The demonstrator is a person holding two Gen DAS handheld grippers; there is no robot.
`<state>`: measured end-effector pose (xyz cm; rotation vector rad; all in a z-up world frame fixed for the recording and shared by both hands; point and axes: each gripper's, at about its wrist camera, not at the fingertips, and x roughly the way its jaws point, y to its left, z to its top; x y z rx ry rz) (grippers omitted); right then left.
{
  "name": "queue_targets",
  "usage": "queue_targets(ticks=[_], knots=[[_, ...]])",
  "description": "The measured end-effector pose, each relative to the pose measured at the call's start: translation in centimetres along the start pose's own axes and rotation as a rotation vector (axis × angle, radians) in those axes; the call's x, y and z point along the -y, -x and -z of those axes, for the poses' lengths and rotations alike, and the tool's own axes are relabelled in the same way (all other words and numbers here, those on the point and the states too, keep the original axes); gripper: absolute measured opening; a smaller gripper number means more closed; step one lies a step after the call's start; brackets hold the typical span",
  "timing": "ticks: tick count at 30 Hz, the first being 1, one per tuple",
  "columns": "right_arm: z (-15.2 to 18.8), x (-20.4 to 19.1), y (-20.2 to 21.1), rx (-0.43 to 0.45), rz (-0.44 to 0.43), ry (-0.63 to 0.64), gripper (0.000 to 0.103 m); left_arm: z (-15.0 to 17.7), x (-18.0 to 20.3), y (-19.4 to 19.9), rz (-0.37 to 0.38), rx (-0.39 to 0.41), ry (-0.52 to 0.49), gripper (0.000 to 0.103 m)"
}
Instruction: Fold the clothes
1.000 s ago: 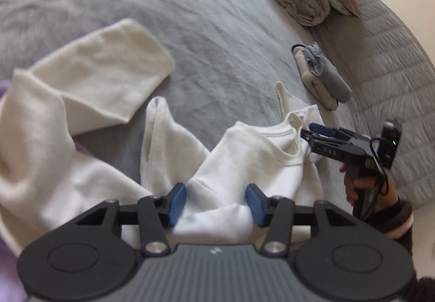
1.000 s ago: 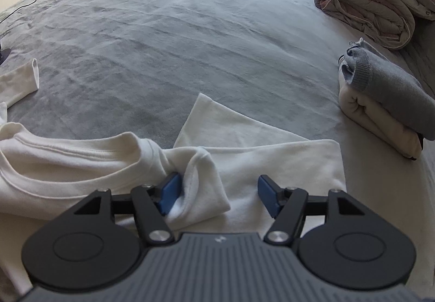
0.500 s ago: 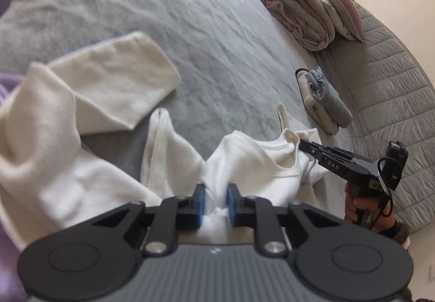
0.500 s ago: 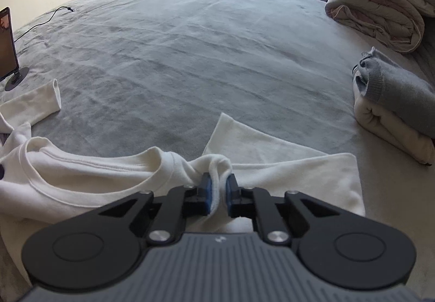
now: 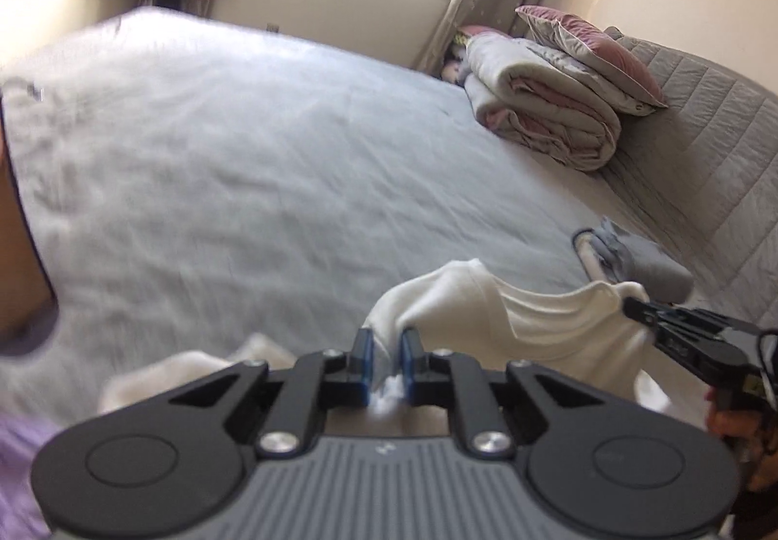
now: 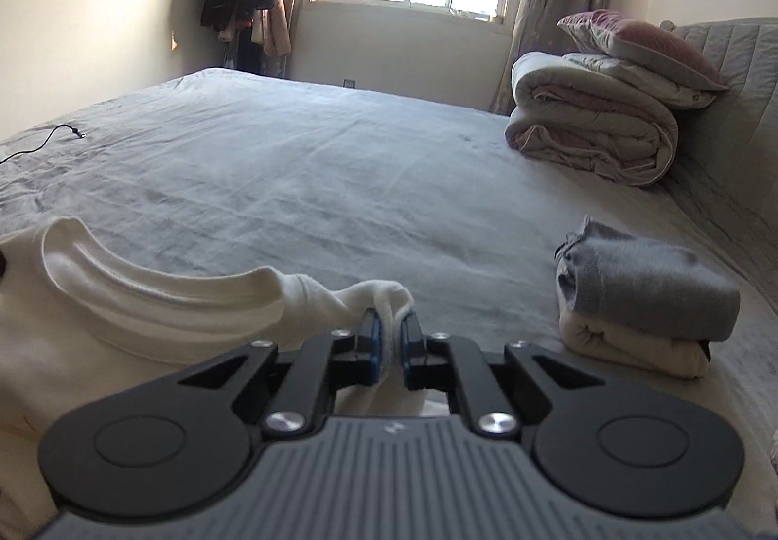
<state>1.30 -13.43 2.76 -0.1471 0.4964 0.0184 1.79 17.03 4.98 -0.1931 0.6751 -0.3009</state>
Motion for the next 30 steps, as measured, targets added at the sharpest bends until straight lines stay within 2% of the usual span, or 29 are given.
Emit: queue_targets(ticks=[3, 6, 13, 19, 23, 27, 30], knots=[[-1.7, -0.1, -1.1, 0.043, 0.023, 0.015, 0.008, -2.4, 0.5, -1.8, -0.054, 0.049, -0.044, 0.011], [-3.1, -0.4, -2.6, 0.1, 0.082, 0.046, 0.008, -4.4, 0.8, -4.2, -0.097, 0.087, -0.075, 0.009], [-4.9, 0.3, -7.5, 0.159, 0.189, 0.064, 0.007, -7.3, 1.6, -10.9, -0.154, 0.123, -0.125, 0.009], [-4.3, 1.1, -12.5, 0.134, 0.228, 0.082, 0.007, -7.4, 2.2, -16.8, -0.217, 0.107, -0.189, 0.009], [-3.2, 1.2, -15.0, 0.103, 0.221, 0.077, 0.008, -6.8, 1.2, -20.4, -0.227, 0.052, -0.131, 0.01], [-2.1, 1.3, -16.5, 0.07, 0.205, 0.063, 0.008, -5.5, 0.0, -22.3, -0.209, 0.024, -0.087, 0.012], [-1.9, 1.6, -16.9, 0.043, 0.189, 0.03, 0.009, -4.9, -0.2, -23.0, -0.203, 0.015, -0.086, 0.02]])
